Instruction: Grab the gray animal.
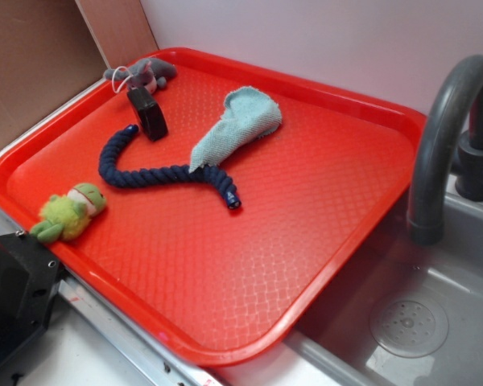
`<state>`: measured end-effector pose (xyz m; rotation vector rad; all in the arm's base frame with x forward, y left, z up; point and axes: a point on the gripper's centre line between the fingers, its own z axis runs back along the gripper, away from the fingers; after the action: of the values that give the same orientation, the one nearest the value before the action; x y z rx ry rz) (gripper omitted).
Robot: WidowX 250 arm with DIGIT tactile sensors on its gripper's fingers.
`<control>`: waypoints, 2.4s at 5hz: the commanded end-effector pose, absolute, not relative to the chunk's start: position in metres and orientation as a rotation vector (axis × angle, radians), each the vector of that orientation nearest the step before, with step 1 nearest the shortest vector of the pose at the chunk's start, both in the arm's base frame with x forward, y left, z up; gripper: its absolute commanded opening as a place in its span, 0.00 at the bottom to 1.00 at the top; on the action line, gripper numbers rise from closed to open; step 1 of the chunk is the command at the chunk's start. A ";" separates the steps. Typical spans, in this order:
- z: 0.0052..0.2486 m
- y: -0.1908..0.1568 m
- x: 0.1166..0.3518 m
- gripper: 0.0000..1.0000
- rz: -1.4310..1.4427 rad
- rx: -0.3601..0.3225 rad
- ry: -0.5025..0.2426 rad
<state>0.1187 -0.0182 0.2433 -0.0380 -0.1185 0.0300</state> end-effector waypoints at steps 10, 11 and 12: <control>0.083 0.141 0.277 1.00 1.001 0.057 -0.338; 0.067 0.148 0.286 1.00 0.986 0.059 -0.317; 0.054 0.154 0.293 1.00 0.981 0.057 -0.310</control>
<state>0.2898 0.1397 0.0395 0.0598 -0.2509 0.9680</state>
